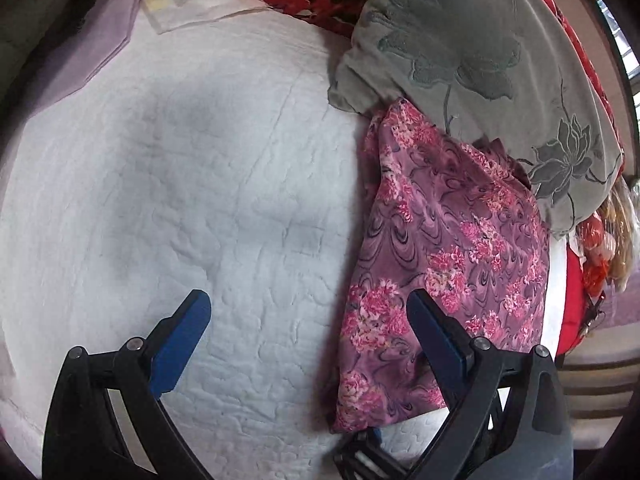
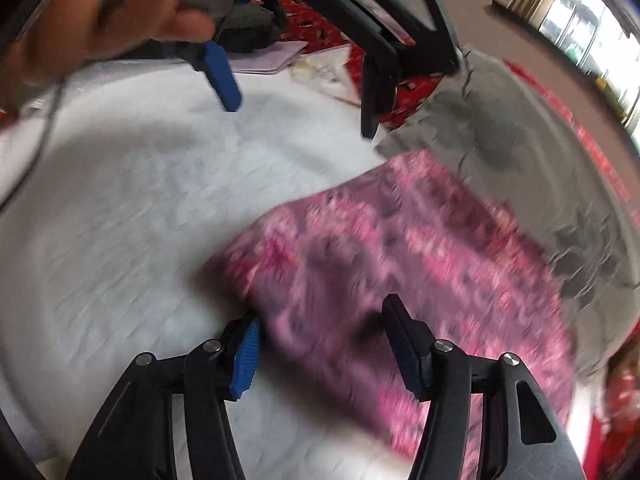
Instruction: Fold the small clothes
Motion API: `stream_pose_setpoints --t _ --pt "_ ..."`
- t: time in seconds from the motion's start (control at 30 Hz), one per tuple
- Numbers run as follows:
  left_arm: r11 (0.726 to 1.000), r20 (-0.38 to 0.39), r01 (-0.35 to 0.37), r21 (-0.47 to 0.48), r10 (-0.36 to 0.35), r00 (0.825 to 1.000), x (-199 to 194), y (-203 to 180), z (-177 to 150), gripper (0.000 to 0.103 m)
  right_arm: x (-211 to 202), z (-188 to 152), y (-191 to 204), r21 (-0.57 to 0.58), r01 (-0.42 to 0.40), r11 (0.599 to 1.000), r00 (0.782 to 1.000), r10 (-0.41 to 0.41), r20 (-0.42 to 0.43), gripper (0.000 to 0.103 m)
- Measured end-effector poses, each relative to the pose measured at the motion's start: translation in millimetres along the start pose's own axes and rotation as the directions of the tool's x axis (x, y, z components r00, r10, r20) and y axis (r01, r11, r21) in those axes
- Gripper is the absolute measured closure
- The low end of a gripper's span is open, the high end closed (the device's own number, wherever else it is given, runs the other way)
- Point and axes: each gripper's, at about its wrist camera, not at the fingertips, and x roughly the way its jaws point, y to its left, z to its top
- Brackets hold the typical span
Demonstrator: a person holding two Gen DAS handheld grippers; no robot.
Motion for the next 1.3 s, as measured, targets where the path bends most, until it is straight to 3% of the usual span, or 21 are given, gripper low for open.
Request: stream_pose_setpoints --t 0.03,0.1,0.2,0.33,0.43,0.5,0.57,0.63,0.67,0.9,1.3 --pt "1.0 -0.006 0.014 0.001 -0.014 1.0 2 -1 3 0.004 3 1 -1 -0.005 0.022 1.0 1.0 -0.022 0.009 0.052" --pt "0.999 -0.017 0.054 -0.001 -0.054 0.998 5 -2 6 0.004 9 3 -4 -0.016 0.047 0.999 0.999 -0.047 0.009 0.094" --pt "0.988 -0.051 0.152 -0.011 -0.152 0.987 18 -10 13 0.004 -1 1 -16 0.013 0.048 0.999 0.996 -0.049 0.075 0.095" --pt "0.976 -0.092 0.217 0.002 -0.216 0.972 37 -33 23 0.004 -20 0 -27 0.029 0.07 0.997 0.982 -0.074 0.174 0.096" --pt "0.97 -0.13 0.24 0.02 -0.236 0.963 49 -55 31 0.004 -24 2 -39 0.048 0.065 0.997 0.977 -0.073 0.201 0.096" --pt "0.972 -0.126 0.233 0.038 -0.226 0.966 49 -67 34 0.006 -27 1 -45 0.059 0.059 0.996 0.975 -0.071 0.21 0.096" --pt "0.975 -0.085 0.212 0.074 -0.205 0.975 43 -80 36 0.027 -29 0 -48 0.069 0.054 0.996 0.974 -0.068 0.216 0.096" --pt "0.977 -0.075 0.187 0.104 -0.18 0.981 39 -94 39 0.08 -32 -1 -50 0.077 0.049 0.996 0.973 -0.066 0.221 0.096" --pt "0.98 -0.082 0.173 0.102 -0.165 0.983 38 -98 40 0.087 -34 -3 -52 0.085 0.049 0.995 0.972 -0.067 0.224 0.096" --pt "0.976 -0.024 0.187 0.109 -0.186 0.982 9 -127 35 0.092 -55 -13 -83 0.192 0.034 0.981 0.967 -0.08 0.241 0.096" --pt "0.957 0.0 0.201 0.208 -0.206 0.979 -17 -235 0 0.092 -102 -64 -155 0.378 0.043 0.925 0.963 -0.139 0.23 0.097"
